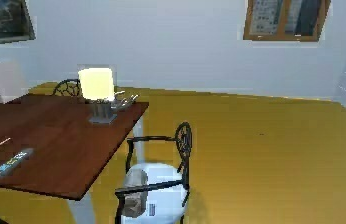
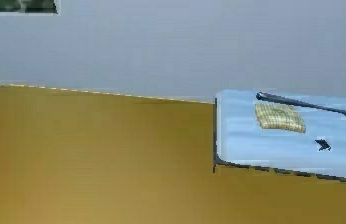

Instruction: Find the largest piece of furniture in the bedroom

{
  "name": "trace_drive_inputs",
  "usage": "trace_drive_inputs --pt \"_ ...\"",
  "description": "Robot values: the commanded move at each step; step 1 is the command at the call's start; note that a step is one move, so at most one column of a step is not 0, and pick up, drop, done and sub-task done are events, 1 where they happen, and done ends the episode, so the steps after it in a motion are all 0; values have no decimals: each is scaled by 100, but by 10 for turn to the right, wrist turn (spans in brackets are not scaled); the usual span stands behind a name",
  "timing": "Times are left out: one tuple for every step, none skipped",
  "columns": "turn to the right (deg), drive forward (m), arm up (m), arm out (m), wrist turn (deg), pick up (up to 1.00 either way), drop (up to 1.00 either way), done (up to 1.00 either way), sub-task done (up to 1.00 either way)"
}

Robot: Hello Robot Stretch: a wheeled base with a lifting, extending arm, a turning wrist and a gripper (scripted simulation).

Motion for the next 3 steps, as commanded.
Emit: trace_drive_inputs --pt "-450 0 0 0 0 0 0 0 0" --pt "-390 0 0 0 0 0 0 0 0" --pt "0 40 0 0 0 0 0 0 0"
